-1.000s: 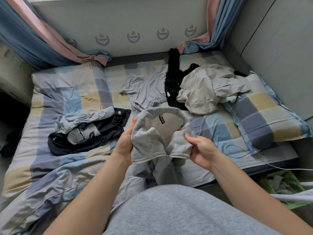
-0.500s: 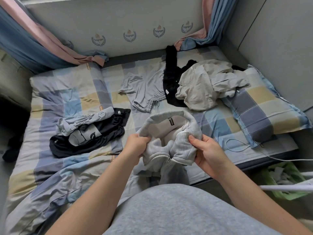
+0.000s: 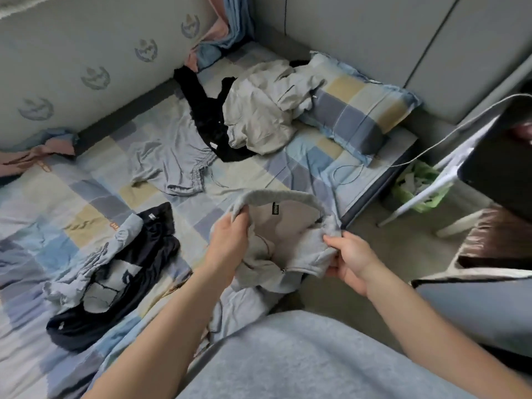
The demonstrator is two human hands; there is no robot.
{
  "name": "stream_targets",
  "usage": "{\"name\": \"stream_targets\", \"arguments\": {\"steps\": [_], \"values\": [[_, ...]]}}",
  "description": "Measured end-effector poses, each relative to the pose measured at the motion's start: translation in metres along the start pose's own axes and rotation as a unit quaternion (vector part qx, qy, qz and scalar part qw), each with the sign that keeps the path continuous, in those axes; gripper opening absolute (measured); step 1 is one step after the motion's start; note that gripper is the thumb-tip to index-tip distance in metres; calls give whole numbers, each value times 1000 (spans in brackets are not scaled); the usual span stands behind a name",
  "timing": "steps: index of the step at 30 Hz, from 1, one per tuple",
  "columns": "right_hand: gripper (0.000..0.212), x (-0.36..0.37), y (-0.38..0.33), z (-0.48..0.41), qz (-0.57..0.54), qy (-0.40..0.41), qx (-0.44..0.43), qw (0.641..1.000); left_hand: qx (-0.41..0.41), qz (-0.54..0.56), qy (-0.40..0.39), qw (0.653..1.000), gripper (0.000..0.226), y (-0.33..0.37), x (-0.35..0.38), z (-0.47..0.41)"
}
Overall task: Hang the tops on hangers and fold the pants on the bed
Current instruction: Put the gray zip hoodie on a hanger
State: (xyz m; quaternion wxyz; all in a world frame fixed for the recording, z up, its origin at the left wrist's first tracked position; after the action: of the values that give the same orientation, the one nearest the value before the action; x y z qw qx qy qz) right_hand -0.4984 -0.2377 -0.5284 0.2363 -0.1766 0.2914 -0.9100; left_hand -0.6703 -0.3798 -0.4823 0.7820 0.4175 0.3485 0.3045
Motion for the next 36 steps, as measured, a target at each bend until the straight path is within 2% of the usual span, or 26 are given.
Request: {"name": "stream_targets", "arguments": {"steps": [3, 8, 11, 14, 16, 18, 20, 24, 25, 30, 32, 36], "values": [[15, -16, 42, 27, -20, 78, -23, 996, 65, -59, -79, 993, 36, -18, 8, 20], [15, -47, 115, 97, -60, 235, -52, 969, 161, -82, -208, 961, 39, -50, 39, 61], [16, -71, 153, 149, -89, 321, -72, 940, 169, -74, -303, 935, 35, -60, 68, 95], [34, -90, 181, 199, -126, 404, -97, 901, 178, -78, -389, 900, 48, -58, 100, 129], [25, -100, 193, 228, -142, 452, -109, 874, 182, -75, -439, 877, 52, -54, 123, 150], [25, -111, 209, 251, -162, 486, -118, 850, 182, -74, -476, 857, 46, -53, 146, 169], [32, -123, 223, 271, -179, 514, -127, 829, 179, -77, -506, 840, 39, -56, 171, 190], [70, -150, 240, 311, -230, 557, -156, 782, 210, -93, -556, 799, 39, -56, 219, 233], [72, -161, 242, 320, -237, 571, -160, 769, 219, -98, -565, 789, 41, -54, 232, 245], [31, -245, 243, 375, -252, 637, -179, 706, 252, -115, -609, 743, 46, -33, 320, 323], [34, -285, 237, 401, -247, 662, -197, 680, 263, -107, -621, 731, 43, -20, 359, 359], [25, -362, 223, 456, -235, 674, -239, 658, 280, -79, -658, 694, 44, 10, 431, 436]]}}
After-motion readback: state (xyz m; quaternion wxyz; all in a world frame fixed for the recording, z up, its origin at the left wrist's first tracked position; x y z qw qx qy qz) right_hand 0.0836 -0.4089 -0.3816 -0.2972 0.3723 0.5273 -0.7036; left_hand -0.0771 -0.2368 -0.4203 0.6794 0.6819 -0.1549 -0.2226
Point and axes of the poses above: each hand's wrist, its own z-axis away from the middle knuckle, its own x-axis out of the palm, y = z × x, the point moved 1 cm from there along -z, towards the middle knuckle, and after that the axes turned 3 degrees about x, right-handed, at the moved point
